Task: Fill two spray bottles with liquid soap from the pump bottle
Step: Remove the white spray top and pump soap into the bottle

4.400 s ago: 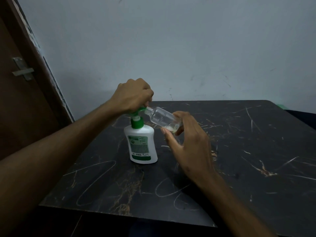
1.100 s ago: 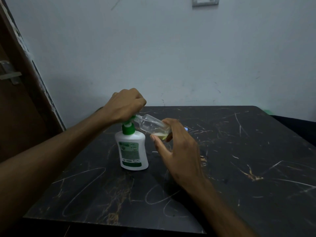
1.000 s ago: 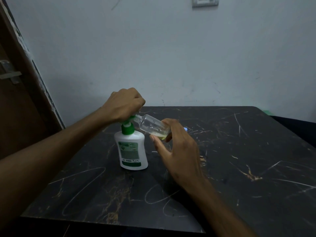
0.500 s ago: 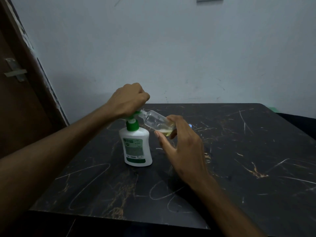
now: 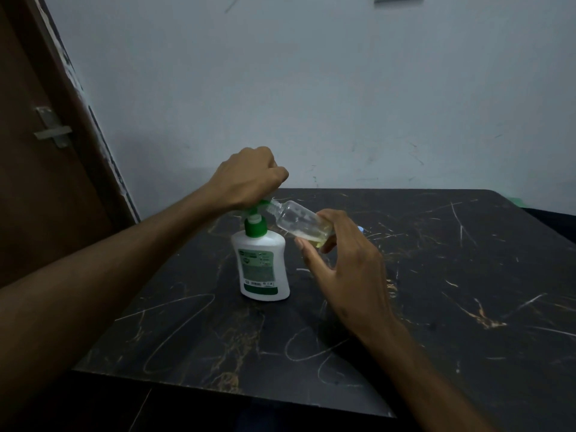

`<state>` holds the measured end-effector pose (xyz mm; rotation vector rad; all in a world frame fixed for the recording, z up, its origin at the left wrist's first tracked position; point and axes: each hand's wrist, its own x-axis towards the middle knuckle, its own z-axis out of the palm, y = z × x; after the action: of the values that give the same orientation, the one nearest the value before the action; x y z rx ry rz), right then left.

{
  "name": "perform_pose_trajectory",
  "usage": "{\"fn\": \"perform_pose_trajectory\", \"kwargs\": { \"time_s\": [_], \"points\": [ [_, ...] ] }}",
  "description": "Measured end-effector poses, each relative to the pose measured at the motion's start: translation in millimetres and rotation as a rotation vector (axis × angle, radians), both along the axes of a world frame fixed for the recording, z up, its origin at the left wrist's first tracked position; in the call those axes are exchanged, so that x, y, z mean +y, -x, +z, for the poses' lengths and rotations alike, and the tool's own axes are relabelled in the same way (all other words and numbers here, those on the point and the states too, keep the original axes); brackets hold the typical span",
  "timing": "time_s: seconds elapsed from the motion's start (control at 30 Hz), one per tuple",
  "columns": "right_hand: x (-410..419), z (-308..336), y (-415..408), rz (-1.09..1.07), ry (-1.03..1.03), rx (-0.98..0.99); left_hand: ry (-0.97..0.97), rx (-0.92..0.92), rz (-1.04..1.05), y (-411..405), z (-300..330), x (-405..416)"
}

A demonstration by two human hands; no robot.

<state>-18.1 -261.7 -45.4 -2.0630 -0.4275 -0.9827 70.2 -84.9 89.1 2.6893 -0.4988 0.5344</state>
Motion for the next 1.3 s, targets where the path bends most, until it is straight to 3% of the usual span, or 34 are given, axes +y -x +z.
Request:
{"fn": "perform_pose_trajectory", "kwargs": {
  "time_s": [1.3],
  "points": [
    [0.3, 1.2, 0.8, -0.016, 0.017, 0.006, -0.042, -0.015, 0.055, 2.8, 2.7, -1.5]
  ]
}}
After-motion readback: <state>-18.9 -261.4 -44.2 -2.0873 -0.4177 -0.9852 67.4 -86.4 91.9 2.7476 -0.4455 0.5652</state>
